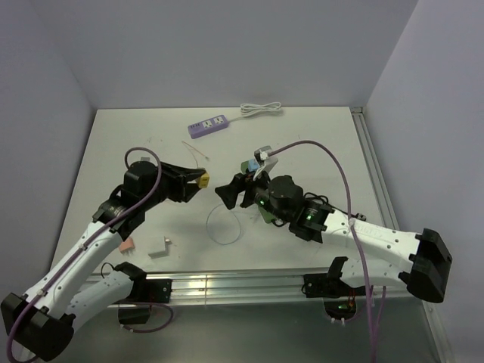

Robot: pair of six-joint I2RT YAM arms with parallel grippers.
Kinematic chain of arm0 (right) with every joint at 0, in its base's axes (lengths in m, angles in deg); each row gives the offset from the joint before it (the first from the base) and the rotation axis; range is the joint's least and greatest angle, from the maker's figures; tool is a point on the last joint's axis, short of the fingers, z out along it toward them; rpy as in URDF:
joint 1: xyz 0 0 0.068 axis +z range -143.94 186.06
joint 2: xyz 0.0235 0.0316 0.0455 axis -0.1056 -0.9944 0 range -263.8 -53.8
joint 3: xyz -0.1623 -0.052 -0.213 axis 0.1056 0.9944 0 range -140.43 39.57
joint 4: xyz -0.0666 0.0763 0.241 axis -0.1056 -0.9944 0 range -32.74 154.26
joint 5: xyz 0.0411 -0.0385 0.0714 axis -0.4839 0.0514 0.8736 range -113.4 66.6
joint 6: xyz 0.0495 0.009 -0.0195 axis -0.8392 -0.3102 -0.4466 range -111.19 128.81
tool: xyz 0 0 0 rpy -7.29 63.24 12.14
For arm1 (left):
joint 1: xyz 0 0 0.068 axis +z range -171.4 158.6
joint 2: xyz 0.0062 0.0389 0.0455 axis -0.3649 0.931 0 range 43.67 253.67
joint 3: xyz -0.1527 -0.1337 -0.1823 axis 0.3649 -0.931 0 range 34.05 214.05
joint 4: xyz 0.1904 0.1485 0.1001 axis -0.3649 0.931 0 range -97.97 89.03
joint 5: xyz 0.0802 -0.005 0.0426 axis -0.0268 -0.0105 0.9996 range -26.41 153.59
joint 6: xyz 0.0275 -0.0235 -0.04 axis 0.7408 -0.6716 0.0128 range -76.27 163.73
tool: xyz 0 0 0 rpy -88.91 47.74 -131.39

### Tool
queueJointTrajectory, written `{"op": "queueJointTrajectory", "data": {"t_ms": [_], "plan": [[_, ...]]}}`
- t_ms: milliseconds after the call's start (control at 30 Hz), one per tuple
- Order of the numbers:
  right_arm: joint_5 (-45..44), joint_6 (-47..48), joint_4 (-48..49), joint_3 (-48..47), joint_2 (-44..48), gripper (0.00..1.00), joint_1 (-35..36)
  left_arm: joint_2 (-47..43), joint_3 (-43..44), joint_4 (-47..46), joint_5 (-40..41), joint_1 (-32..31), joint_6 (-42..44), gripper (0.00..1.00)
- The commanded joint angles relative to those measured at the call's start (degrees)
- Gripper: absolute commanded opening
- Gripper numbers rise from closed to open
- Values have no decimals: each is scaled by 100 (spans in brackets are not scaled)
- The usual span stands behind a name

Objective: Insert the plug

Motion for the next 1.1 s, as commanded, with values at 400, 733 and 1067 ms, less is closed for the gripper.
{"op": "queueJointTrajectory", "data": {"t_ms": [400, 733, 1067], "plan": [[-1451, -48, 1043, -564, -1009, 63, 736, 74, -366, -834, 320, -955, -1364, 0], [-1610, -321, 866, -539, -1221, 32, 780, 30, -366, -1106, 487, -1175, -1381, 0], [-1944, -523, 515, -320, -852, 0, 772, 118, -296, -1496, 555, -1175, -258, 82]]}}
